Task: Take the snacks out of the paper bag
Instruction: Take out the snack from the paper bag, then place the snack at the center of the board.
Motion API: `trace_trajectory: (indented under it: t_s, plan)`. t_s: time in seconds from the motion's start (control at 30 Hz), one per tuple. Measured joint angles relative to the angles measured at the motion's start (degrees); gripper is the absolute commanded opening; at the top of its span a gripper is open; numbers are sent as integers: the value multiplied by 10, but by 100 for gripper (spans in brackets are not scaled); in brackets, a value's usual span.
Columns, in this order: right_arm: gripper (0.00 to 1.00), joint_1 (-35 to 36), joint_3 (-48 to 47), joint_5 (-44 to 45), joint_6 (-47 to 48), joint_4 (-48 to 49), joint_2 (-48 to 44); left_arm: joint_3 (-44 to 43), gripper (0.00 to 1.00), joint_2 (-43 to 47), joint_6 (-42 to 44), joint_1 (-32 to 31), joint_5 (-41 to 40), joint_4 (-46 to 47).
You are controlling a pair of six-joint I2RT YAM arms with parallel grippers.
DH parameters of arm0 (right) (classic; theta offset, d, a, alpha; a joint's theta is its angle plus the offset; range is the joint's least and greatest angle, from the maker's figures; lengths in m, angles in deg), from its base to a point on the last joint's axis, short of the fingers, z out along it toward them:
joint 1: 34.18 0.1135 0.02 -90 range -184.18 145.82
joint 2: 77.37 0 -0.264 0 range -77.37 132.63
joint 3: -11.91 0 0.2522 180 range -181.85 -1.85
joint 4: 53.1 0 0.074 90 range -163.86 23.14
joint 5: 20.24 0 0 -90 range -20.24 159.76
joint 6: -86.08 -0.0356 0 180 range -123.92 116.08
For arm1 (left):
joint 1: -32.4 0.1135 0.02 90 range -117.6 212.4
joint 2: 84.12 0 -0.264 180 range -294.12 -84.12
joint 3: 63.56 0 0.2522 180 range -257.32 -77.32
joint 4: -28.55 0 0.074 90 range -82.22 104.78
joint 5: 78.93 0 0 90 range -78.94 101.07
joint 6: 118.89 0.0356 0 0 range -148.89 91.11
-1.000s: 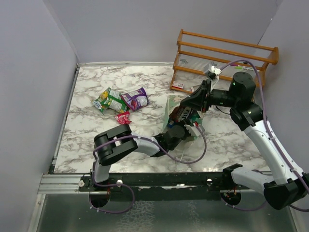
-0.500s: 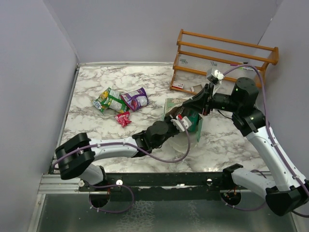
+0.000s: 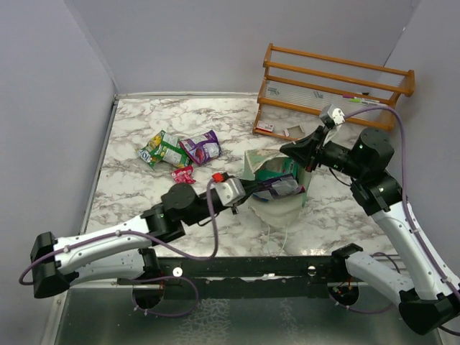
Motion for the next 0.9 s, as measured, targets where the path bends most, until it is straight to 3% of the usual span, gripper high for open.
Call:
trace_trajectory:
  t_s: [0.17,0.3,0.67,0.8,0.9]
  plan:
    - [2,0,15,56,0,0,-29,-9,0,97,2,0,-7,-37]
    - [2,0,25,89,0,1,-50,-30,0,138,16,0,-63,-80]
    - [2,0,26,111,7,5,-55,-36,0,160,97,-1,-457,-85]
    - [2,0,26,111,9,5,-53,-22,0,160,109,15,-550,-76]
    - [2,0,26,111,9,6,-53,-15,0,144,78,59,-576,-105]
